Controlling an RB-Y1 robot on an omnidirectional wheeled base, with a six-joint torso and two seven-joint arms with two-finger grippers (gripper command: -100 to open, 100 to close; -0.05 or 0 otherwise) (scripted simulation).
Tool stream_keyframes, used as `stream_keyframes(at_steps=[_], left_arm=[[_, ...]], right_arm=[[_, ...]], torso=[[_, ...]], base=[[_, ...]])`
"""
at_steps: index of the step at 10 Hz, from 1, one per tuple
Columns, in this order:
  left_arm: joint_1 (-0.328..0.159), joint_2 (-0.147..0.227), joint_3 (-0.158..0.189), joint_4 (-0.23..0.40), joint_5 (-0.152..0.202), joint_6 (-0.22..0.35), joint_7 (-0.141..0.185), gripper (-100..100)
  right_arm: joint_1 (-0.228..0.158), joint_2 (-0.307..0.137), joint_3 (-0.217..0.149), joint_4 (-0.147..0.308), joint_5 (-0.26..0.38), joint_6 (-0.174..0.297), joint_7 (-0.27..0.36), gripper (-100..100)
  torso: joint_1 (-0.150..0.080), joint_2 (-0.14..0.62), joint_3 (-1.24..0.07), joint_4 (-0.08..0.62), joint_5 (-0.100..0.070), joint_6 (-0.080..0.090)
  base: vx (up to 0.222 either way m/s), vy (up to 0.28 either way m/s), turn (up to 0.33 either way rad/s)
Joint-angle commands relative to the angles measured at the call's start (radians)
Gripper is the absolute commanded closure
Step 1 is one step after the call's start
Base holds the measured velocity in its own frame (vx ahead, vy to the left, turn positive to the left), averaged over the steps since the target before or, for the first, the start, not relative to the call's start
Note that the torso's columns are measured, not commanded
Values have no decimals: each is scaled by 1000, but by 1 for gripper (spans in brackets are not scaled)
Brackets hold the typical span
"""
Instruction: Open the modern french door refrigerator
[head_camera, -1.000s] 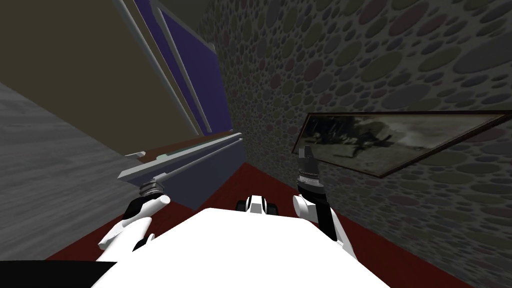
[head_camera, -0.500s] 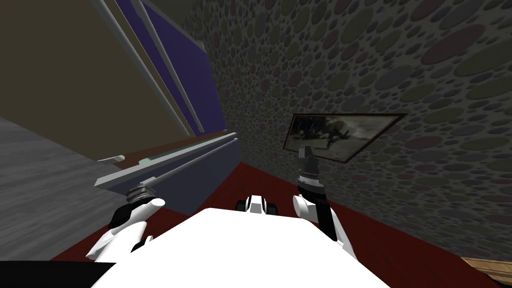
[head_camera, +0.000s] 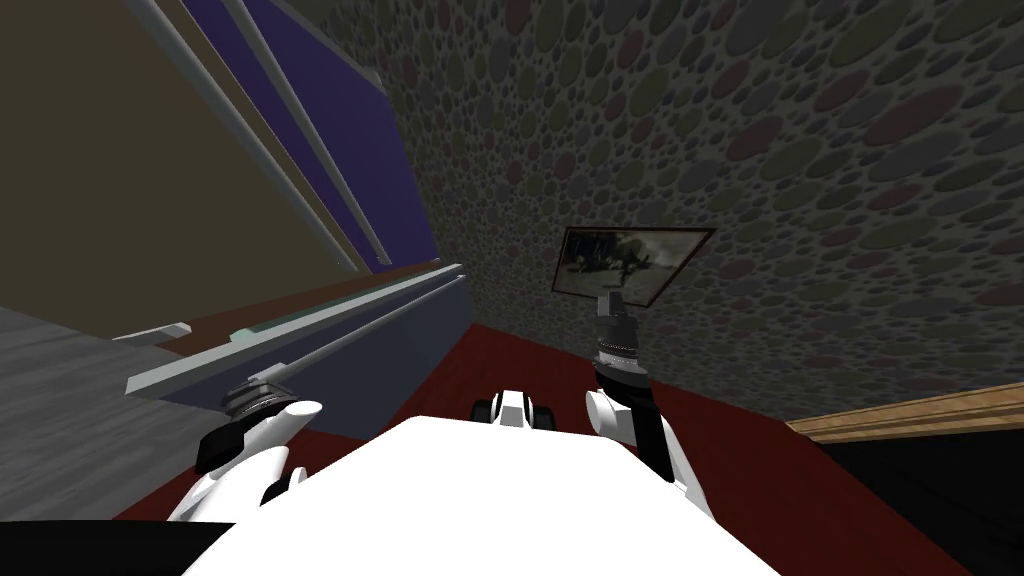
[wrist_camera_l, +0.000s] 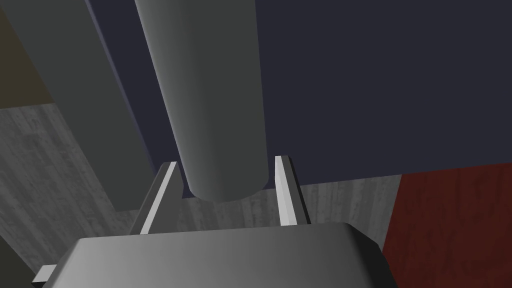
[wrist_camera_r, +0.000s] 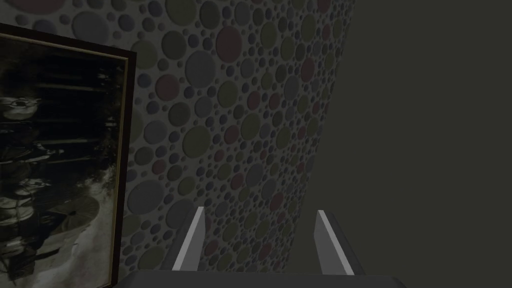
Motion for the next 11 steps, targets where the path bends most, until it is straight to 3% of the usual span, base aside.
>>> stream_keyframes(at_steps=[1, 2, 3, 5, 6, 7, 8, 9, 10, 11], left_arm=[[-6, -6, 12, -17, 20, 4, -73, 100], [-17, -12, 56, -12, 69, -14, -104, 100], [-17, -12, 56, -12, 94, -14, -131, 100], [-17, -12, 56, -12, 94, -14, -173, 100], [-27, -17, 99, -7, 143, -31, -208, 100], [-27, -17, 99, -7, 167, -31, -240, 100], [-27, -17, 99, -7, 167, -31, -272, 100], [-38, -23, 142, -2, 213, -49, -305, 100], [-38, -23, 142, -2, 241, -49, -328, 100], [-38, -23, 142, -2, 241, -49, -359, 100]], right_arm=[[0, 0, 0, 0, 0, 0, 0, 0], [0, 0, 0, 0, 0, 0, 0, 0], [0, 0, 0, 0, 0, 0, 0, 0], [0, 0, 0, 0, 0, 0, 0, 0], [0, 0, 0, 0, 0, 0, 0, 0], [0, 0, 0, 0, 0, 0, 0, 0], [0, 0, 0, 0, 0, 0, 0, 0], [0, 0, 0, 0, 0, 0, 0, 0], [0, 0, 0, 0, 0, 0, 0, 0], [0, 0, 0, 0, 0, 0, 0, 0]], torso=[[0, -3, -2, -1, -1, -4], [0, -4, -4, -2, -1, -6], [0, 2, 0, 0, -1, 0], [-2, -3, -2, -1, -2, -4], [-2, -4, -4, -2, -2, -6], [-3, 0, -1, 0, -2, 1], [-3, 0, 0, 0, -2, 3], [-2, -2, -2, -1, -3, -2], [-3, 1, -1, -1, -2, -2], [-2, 0, -1, 0, -2, -1]], base=[[-6, -2, 11], [-124, 11, -301], [-146, -5, -266], [-32, -17, -20], [-94, -26, -283], [-136, -14, -257], [-79, -9, -71], [-144, -27, -298], [-155, -24, -264], [-66, -17, -68]])
